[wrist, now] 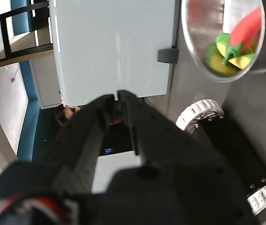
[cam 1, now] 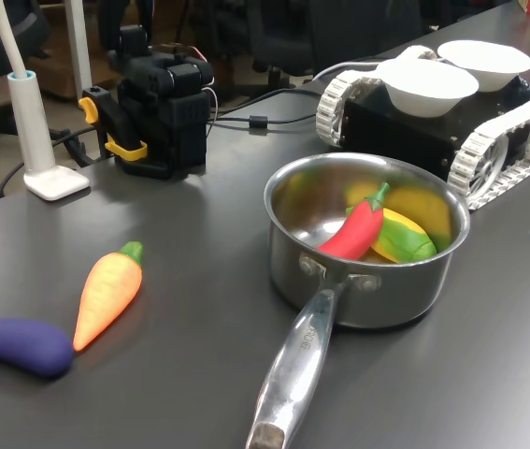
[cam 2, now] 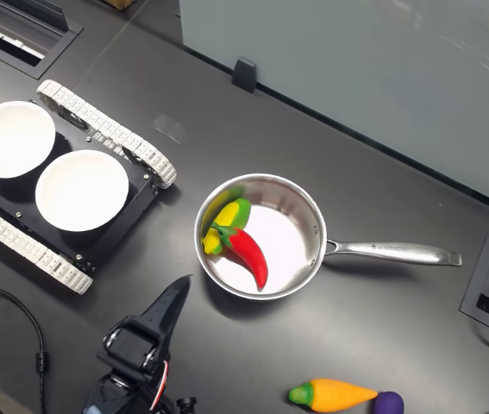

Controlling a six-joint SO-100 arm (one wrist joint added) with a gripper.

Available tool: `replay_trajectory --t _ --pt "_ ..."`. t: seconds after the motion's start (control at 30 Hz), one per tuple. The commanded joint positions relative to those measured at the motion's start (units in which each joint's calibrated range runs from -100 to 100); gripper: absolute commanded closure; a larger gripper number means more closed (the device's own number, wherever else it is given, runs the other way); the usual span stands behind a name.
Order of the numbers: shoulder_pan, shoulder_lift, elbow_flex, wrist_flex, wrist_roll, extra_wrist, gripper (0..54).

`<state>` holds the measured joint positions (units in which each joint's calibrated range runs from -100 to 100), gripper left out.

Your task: Pick up the chilli and place them in the pan

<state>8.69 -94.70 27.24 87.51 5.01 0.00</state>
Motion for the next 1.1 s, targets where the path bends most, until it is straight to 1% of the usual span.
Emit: replay_trajectory --t 0.0,0.27,0.47,0.6,0.73,0.87,0.93,1.07 --pt "-1.9 -0.7 1.1 1.7 0.2 -0.4 53.6" --pt "-6.6 -0.7 6.9 3.4 -0.5 -0.1 53.6" --pt "-7.3 -0.7 17.5 2.4 -0.9 0.0 53.6" --pt "-7.4 -0.7 23.9 2.6 -1.4 0.1 53.6" --pt "-7.9 -0.7 33.9 -0.6 -1.6 0.3 53.6" --pt "-6.5 -0.7 41.9 -5.2 -1.7 1.7 53.6" --pt "-6.3 -0.7 43.7 -6.5 -1.7 2.2 53.6" --pt "-6.3 -0.7 45.2 -6.9 -1.8 2.3 53.6"
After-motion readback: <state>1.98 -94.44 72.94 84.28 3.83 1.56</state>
